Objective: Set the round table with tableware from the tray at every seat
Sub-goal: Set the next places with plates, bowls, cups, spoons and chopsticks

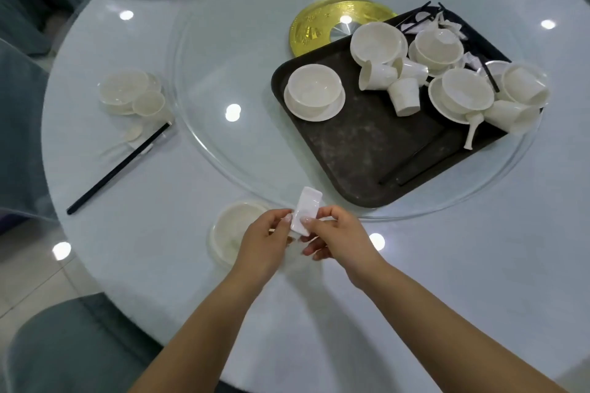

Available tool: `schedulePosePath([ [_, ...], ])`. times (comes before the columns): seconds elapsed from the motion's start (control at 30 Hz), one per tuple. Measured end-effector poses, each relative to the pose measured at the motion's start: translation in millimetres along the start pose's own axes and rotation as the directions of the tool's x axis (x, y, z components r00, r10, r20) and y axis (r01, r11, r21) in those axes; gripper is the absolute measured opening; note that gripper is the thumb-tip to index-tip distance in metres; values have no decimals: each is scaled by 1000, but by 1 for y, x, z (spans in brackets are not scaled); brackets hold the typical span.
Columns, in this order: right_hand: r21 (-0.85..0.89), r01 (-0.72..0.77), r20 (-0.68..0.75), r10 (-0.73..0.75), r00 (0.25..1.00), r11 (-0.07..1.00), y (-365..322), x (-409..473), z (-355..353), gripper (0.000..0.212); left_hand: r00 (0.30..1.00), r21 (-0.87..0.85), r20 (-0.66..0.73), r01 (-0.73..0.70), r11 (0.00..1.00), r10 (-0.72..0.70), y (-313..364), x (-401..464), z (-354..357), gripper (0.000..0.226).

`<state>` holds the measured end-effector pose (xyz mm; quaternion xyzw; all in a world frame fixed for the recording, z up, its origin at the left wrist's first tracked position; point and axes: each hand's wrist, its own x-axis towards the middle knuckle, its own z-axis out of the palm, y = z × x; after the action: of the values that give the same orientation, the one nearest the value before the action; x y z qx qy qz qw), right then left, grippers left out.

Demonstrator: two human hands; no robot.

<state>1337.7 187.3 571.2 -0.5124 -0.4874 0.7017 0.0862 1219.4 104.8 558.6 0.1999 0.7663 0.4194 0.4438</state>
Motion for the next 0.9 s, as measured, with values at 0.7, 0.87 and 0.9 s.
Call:
schedulePosePath([
  [0.7,-231,-52,-174,11,985,971,83,-23,22,19,952,128,254,139,982,-168,-59,-26,-39,16],
  [0.87,-26,-144,-335,127,934,989,97,-7,15,17,933,167,226,246,955,-280,-73,-22,-44,25],
  [0.9,9,-151,-350,144,925,989,99,-4,14,16,934,184,215,249,951,-286,-74,-21,-44,31],
])
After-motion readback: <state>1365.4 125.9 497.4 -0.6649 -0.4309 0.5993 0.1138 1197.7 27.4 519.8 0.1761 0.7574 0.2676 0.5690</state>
